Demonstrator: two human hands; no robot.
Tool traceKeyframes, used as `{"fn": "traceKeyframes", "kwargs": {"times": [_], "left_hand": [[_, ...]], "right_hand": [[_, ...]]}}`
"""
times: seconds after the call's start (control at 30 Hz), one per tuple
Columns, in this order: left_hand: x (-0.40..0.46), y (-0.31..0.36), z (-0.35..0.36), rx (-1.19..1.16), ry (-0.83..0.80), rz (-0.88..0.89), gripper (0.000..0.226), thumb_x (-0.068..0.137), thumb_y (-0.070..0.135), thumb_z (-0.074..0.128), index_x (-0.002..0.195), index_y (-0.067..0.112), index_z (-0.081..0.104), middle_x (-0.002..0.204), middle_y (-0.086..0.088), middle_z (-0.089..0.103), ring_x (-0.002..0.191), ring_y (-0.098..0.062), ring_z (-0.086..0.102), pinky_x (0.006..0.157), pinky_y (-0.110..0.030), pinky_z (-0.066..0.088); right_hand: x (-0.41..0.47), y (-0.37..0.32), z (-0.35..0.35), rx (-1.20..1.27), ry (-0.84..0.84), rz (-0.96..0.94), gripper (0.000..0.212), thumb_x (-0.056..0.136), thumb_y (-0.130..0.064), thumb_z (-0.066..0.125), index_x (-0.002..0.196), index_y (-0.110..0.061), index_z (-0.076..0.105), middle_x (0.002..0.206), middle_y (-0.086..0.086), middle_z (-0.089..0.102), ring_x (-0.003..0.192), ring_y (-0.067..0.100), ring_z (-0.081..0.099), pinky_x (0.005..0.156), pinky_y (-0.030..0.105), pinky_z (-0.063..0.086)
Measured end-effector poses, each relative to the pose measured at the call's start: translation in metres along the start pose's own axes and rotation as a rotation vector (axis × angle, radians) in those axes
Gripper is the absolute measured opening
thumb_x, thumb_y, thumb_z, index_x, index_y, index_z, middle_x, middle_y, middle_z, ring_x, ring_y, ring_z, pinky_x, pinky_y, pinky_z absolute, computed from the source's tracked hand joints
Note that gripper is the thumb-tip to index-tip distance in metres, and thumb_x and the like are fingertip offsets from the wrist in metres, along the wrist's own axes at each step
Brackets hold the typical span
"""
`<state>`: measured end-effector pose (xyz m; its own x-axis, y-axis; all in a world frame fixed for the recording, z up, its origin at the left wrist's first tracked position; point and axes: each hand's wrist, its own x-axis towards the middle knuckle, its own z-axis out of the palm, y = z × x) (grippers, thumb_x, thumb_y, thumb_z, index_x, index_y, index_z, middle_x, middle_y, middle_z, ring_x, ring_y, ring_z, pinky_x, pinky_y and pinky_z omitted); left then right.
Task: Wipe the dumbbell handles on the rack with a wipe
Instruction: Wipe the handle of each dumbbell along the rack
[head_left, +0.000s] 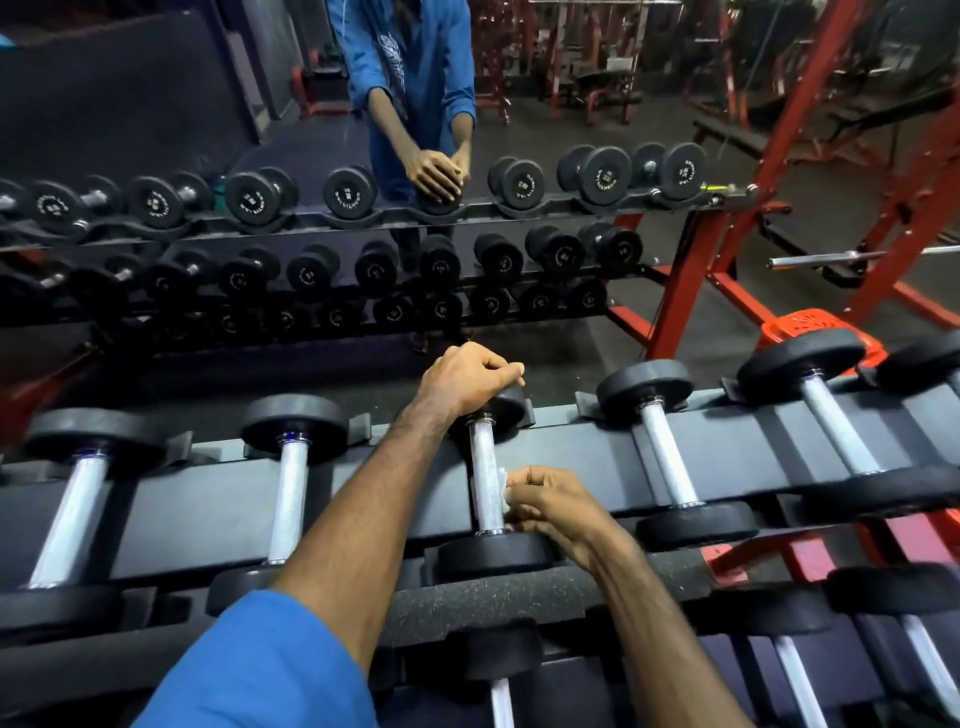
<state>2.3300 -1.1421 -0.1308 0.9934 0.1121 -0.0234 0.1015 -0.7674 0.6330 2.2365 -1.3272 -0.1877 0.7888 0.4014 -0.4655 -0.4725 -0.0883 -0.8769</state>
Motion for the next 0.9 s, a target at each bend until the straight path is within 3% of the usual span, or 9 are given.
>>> {"fn": "traceKeyframes", "kwargs": {"times": [0.07,0.2,0.33,0.4,0.47,0.53,0.67,0.8,0.9], "left_hand": [[0.0,0.001,0.0,0.007,-0.008,0.002,0.02,0.088,0.072,0.062,0.085,0.06,0.078,0.093,0.011,0.078,0.096,-0.015,0.069,0.09,-0.037,0.056],[-0.001,0.0,0.0,0.017,0.002,-0.011,0.024,0.088,0.073,0.061,0.088,0.058,0.08,0.093,0.012,0.078,0.097,-0.015,0.07,0.088,-0.035,0.054],[0.001,-0.002,0.002,0.007,-0.003,-0.017,0.026,0.087,0.074,0.06,0.087,0.057,0.08,0.091,0.014,0.078,0.095,-0.014,0.07,0.087,-0.035,0.055],[0.001,0.0,0.0,-0.005,-0.007,-0.013,0.025,0.089,0.071,0.062,0.086,0.054,0.081,0.087,0.014,0.077,0.091,-0.012,0.069,0.085,-0.035,0.054],[0.001,0.001,0.001,0.004,-0.011,-0.009,0.025,0.091,0.069,0.063,0.086,0.052,0.082,0.084,0.014,0.076,0.089,-0.011,0.068,0.083,-0.034,0.053],[0.0,0.001,0.001,0.006,-0.011,-0.012,0.026,0.091,0.069,0.063,0.087,0.052,0.082,0.085,0.013,0.077,0.09,-0.011,0.069,0.083,-0.035,0.053],[0.0,-0.003,0.0,0.001,0.0,-0.017,0.026,0.089,0.071,0.061,0.086,0.054,0.081,0.086,0.015,0.077,0.092,-0.012,0.068,0.085,-0.035,0.054],[0.001,-0.003,0.001,-0.006,-0.001,-0.013,0.023,0.089,0.07,0.062,0.086,0.055,0.08,0.081,0.015,0.075,0.089,-0.013,0.068,0.081,-0.033,0.052],[0.001,0.001,0.002,0.007,-0.005,-0.006,0.023,0.089,0.069,0.063,0.086,0.055,0.081,0.074,0.014,0.071,0.086,-0.014,0.067,0.077,-0.032,0.048]], "right_hand": [[0.009,-0.005,-0.001,0.056,-0.014,0.035,0.016,0.093,0.008,0.061,0.088,-0.006,0.065,0.069,0.01,0.065,0.057,0.014,0.063,0.063,0.032,0.06],[0.029,-0.026,0.009,0.07,0.061,-0.064,0.013,0.094,0.004,0.062,0.091,-0.007,0.069,0.081,0.016,0.067,0.062,0.015,0.059,0.057,0.025,0.058],[0.007,0.0,-0.005,-0.034,0.021,-0.068,0.011,0.09,0.004,0.069,0.089,-0.007,0.069,0.067,0.004,0.066,0.059,0.012,0.059,0.057,0.022,0.051],[-0.004,0.012,-0.012,-0.009,-0.016,-0.044,0.013,0.084,0.006,0.075,0.092,-0.004,0.072,0.076,0.012,0.072,0.064,0.017,0.066,0.066,0.027,0.054],[0.0,0.006,-0.008,0.023,0.024,-0.066,0.017,0.082,0.007,0.078,0.094,-0.003,0.073,0.081,0.016,0.073,0.063,0.016,0.067,0.062,0.025,0.053],[0.015,-0.008,0.0,0.031,0.098,-0.134,0.016,0.083,0.003,0.08,0.096,-0.005,0.072,0.079,0.012,0.073,0.063,0.014,0.066,0.054,0.021,0.049],[0.028,-0.016,0.011,0.022,0.179,-0.167,0.009,0.088,-0.006,0.078,0.094,-0.009,0.072,0.077,0.006,0.071,0.067,0.014,0.062,0.06,0.026,0.05],[0.007,0.008,0.008,-0.039,0.054,-0.008,0.013,0.091,-0.026,0.078,0.091,-0.015,0.071,0.074,0.0,0.065,0.056,0.006,0.053,0.055,0.02,0.041],[0.013,-0.015,0.016,0.008,0.037,-0.002,0.018,0.086,-0.026,0.085,0.095,-0.013,0.075,0.087,0.006,0.075,0.069,0.015,0.068,0.072,0.029,0.052]]}}
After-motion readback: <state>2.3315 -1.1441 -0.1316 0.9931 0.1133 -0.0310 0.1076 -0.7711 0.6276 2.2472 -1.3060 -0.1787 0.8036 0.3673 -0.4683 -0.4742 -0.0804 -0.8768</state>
